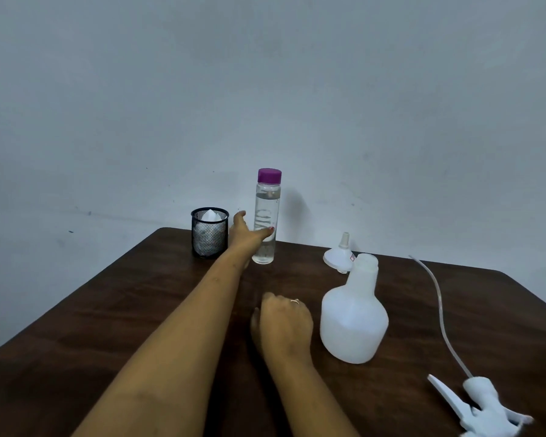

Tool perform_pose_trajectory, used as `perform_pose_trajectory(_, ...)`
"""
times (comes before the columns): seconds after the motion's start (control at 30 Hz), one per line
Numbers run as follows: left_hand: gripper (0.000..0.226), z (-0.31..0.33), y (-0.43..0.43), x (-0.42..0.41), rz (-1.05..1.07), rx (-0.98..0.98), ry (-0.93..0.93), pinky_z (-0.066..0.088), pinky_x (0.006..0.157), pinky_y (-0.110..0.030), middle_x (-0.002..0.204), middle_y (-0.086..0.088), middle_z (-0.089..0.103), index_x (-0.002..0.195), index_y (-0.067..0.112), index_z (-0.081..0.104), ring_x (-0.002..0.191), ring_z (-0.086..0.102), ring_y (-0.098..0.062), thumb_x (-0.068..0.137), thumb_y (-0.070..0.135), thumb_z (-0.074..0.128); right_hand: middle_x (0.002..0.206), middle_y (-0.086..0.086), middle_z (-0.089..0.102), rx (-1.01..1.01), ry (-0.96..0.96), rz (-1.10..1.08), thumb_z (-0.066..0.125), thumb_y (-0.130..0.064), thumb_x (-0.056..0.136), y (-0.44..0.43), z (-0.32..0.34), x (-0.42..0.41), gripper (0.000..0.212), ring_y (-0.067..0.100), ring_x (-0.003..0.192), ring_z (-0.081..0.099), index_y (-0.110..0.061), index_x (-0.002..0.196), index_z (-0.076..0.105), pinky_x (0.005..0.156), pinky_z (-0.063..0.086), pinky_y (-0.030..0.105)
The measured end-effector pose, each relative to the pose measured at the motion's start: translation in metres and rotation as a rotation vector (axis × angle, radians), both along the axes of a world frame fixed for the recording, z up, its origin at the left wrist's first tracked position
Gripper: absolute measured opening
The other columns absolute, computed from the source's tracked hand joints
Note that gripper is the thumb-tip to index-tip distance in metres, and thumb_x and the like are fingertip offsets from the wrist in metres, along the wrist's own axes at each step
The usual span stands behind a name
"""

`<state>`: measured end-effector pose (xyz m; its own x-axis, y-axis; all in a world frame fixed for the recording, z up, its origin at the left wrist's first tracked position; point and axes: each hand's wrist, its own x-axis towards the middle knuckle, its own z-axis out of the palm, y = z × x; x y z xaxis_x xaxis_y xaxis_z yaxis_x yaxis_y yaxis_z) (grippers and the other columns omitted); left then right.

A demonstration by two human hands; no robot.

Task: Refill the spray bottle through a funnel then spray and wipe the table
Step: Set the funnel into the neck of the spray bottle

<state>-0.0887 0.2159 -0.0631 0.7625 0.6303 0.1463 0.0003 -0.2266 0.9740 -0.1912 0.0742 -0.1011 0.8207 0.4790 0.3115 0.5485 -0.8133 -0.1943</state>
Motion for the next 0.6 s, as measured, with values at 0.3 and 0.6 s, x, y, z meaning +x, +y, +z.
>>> perform_pose_trajectory(0.3, 0.048, -0.006, -0.017, 0.017, 0.014, 0.043, -0.014, 0.047, 0.09, -0.037, 0.118, -0.011, 0.059, 0.125, 0.014, 0.041, 0.107, 0.057, -0.03, 0.085, 0.024, 0.066, 0.109, 0.007, 0.067, 0.044, 0.033, 0.032, 0.043, -0.023, 0.094, -0.002, -0.003, 0.005, 0.024, 0.024, 0.103, 0.061, -0.012, 0.106, 0.06, 0.096, 0.041, 0.036)
perform_pose_trajectory(0.6, 0.041, -0.006, 0.006, -0.079, -0.203, 0.163, 0.023, 0.045, 0.102, -0.043, 0.114, -0.002, 0.062, 0.117, 0.023, 0.046, 0.109, 0.059, -0.022, 0.083, 0.019, 0.069, 0.103, 0.006, 0.068, 0.083, -0.015, 0.016, 0.044, -0.022, 0.093, -0.007, -0.001, -0.002, 0.021, 0.024, 0.098, 0.062, -0.012, 0.1, 0.061, 0.078, 0.045, 0.031)
